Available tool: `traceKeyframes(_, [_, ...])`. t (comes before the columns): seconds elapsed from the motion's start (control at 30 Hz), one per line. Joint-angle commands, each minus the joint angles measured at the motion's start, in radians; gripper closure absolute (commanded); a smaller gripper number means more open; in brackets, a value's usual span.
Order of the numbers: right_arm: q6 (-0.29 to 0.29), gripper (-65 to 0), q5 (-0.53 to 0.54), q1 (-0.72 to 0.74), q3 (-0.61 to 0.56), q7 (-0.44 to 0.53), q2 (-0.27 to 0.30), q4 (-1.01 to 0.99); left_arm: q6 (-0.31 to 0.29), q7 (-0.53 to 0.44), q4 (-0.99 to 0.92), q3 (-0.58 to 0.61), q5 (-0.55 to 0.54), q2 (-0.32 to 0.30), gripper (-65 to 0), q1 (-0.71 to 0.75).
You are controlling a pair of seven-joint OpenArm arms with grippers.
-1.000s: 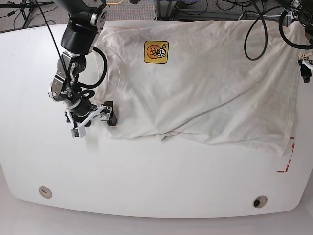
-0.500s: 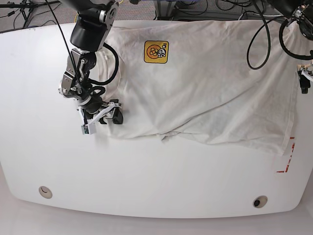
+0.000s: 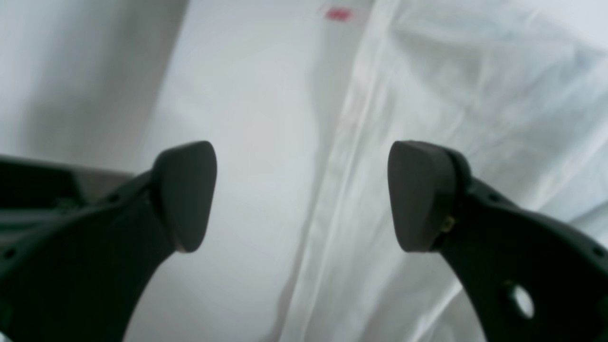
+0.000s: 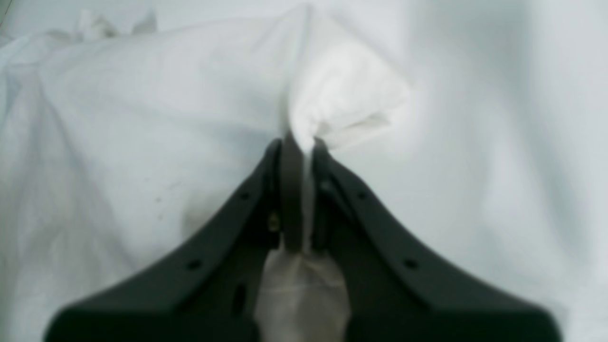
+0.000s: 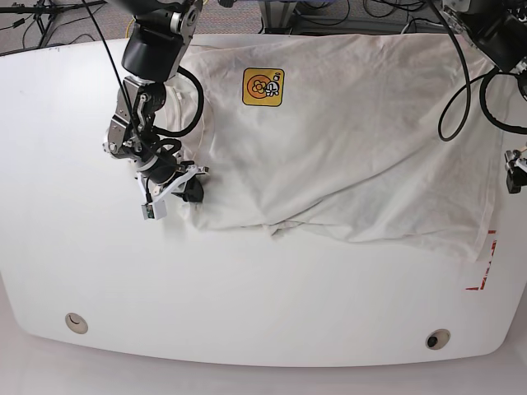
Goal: Fold the T-shirt properly
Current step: 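Release the shirt and regrasp its hem edge with both grippers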
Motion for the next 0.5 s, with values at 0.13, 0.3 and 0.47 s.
traceKeyframes(0.13, [-0.002, 0.0, -0.024, -0.005, -0.003, -0.026, 0.005, 0.014, 0.074, -0.164, -0.190, 0.098, -0.007, -0.064, -51.8, -0.052])
traceKeyframes(0.3, [-0.002, 0.0, -0.024, -0.015, -0.003, -0.026, 0.005, 0.065, 0.110, -0.293, -0.327, 0.192, -0.007, -0.091, -52.1, -0.081])
traceKeyframes(0.47, [-0.002, 0.0, -0.024, -0.032, -0.003, -0.026, 0.004, 0.097, 0.118, -0.374, -0.460, 0.263, -0.007, -0.114, -52.1, -0.140])
